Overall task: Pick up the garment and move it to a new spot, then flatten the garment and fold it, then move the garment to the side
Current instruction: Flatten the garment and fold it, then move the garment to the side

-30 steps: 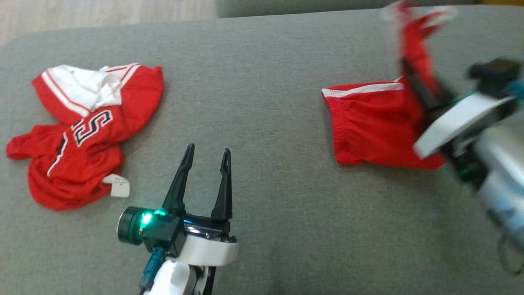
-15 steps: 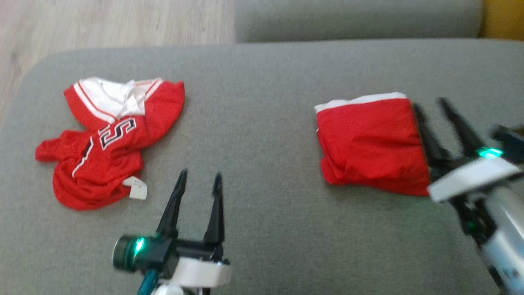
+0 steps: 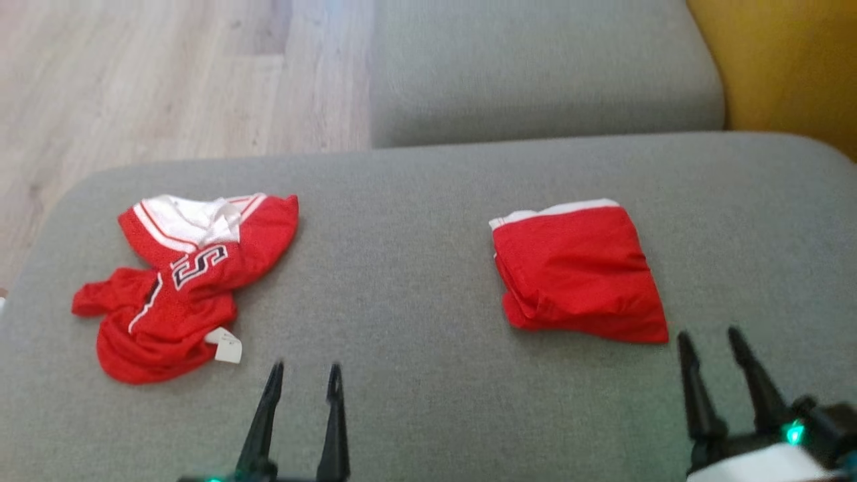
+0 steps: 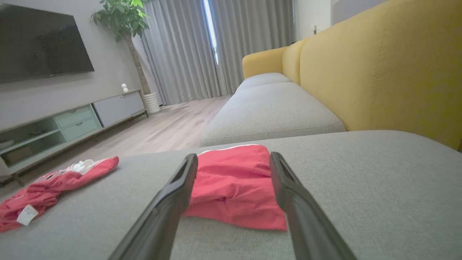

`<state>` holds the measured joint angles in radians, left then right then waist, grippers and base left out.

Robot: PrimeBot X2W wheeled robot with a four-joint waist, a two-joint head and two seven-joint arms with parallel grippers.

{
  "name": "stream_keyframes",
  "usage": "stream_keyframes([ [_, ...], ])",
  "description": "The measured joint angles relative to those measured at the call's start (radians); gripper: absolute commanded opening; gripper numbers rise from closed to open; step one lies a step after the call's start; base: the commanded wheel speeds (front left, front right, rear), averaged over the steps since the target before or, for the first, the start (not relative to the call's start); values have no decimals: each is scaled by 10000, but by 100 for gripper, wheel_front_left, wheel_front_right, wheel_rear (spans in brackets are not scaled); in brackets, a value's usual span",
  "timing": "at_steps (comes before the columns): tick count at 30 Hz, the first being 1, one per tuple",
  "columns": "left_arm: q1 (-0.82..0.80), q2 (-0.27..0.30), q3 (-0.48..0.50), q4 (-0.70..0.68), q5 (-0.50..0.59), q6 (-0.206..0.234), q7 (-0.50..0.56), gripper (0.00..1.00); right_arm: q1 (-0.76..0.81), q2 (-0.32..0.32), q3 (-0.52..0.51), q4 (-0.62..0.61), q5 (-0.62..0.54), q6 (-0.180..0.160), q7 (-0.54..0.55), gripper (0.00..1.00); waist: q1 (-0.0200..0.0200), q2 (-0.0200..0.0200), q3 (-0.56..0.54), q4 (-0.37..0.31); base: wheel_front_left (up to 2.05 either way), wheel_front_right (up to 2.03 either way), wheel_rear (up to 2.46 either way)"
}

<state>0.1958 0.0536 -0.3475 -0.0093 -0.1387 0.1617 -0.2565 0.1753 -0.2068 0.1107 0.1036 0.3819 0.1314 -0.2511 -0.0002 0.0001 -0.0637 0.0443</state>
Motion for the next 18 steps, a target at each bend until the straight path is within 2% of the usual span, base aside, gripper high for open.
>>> stream_keyframes([
  [6,810,25,276,-44,151,67,0,100,749,654,-428,-165,-1546,0,2,100,1,0,-289,66,0,0,0],
  [18,804,25,403,-102,153,56,0,100,829,838,-673,-234,-2253,0,2,100,2,0,-367,128,0,0,0],
])
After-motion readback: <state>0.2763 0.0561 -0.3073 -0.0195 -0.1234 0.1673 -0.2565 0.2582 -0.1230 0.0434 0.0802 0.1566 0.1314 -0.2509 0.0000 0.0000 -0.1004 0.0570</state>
